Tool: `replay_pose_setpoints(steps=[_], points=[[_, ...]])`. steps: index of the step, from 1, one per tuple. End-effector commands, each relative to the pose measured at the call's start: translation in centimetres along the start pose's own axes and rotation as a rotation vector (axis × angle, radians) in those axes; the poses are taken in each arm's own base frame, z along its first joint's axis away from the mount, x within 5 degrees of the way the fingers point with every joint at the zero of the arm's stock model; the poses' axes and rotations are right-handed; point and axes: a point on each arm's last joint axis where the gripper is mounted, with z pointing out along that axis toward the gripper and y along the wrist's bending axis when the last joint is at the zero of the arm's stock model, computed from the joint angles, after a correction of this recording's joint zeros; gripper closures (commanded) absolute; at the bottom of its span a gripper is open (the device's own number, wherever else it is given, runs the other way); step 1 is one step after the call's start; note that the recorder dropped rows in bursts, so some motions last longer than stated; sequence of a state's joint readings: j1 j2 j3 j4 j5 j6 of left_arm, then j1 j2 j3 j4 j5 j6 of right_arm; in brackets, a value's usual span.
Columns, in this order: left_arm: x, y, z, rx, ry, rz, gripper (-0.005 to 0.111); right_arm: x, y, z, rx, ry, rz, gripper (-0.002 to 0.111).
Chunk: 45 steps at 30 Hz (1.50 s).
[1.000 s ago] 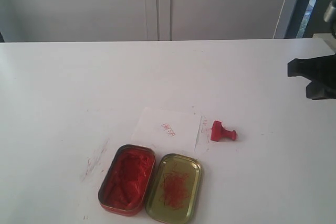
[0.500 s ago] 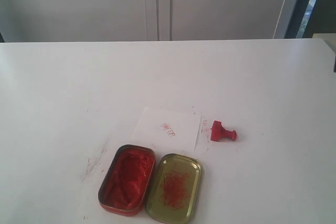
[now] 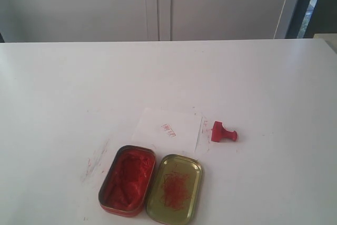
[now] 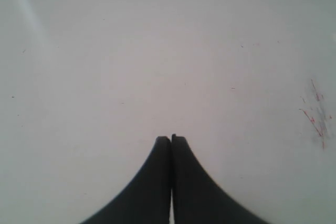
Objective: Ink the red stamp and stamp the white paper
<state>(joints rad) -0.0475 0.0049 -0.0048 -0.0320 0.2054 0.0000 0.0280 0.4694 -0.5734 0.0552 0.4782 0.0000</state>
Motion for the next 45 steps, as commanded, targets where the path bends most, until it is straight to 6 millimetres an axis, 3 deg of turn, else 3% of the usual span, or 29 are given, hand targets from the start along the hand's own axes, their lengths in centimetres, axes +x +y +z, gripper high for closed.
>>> replay_pose_setpoints(steps=[1,20,25,32,45], points=[[0.1,-0.1,0.0,0.009,-0.004,0.002,0.107,0.0,-0.1,-0.7,0.012,-0.033,0.003,0.108],[0.1,-0.1,0.0,0.009,-0.004,0.002,0.107,0.0,-0.1,-0.8,0.012,-0.040,0.003,0.108],[0.1,-0.1,0.0,0.009,-0.004,0.002,0.107,0.5,-0.1,-1.6,0.011,-0.071,0.002,0.108],[0.1,-0.1,0.0,0.009,-0.004,0.002,0.107,3.1,-0.2,-2.4,0.010,-0.088,0.002,0.108],[0.1,-0.1,0.0,0.009,-0.004,0.002,0.107,10.1,-0.5,-2.1,0.011,-0.072,0.002,0.108]])
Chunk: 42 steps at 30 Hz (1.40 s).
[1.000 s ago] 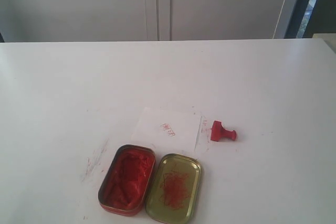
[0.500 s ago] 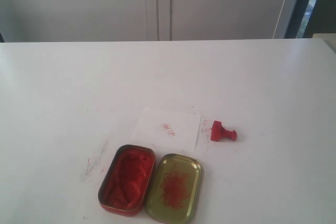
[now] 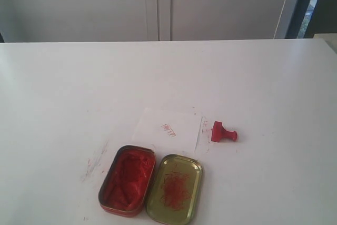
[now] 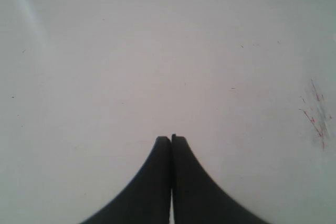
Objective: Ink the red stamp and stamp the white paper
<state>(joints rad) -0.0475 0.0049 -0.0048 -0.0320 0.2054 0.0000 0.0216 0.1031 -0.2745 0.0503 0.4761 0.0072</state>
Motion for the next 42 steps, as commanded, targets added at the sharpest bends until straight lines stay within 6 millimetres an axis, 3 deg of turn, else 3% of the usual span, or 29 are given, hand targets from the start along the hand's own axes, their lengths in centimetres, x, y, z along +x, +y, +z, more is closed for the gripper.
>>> replay_pose_setpoints(steps=[1,6,17,42], points=[[0.1,-0.1,0.0,0.009,-0.004,0.002,0.107,2.4,-0.2,0.1,0.006,-0.003,-0.001,0.108],[0.1,-0.1,0.0,0.009,-0.004,0.002,0.107,4.0,-0.3,0.9,0.012,-0.037,0.001,0.108],[0.1,-0.1,0.0,0.009,-0.004,0.002,0.107,7.4,-0.6,2.0,0.025,0.068,0.001,0.108],[0.1,-0.1,0.0,0.009,-0.004,0.002,0.107,7.1,-1.2,2.0,0.115,0.037,-0.082,0.108]])
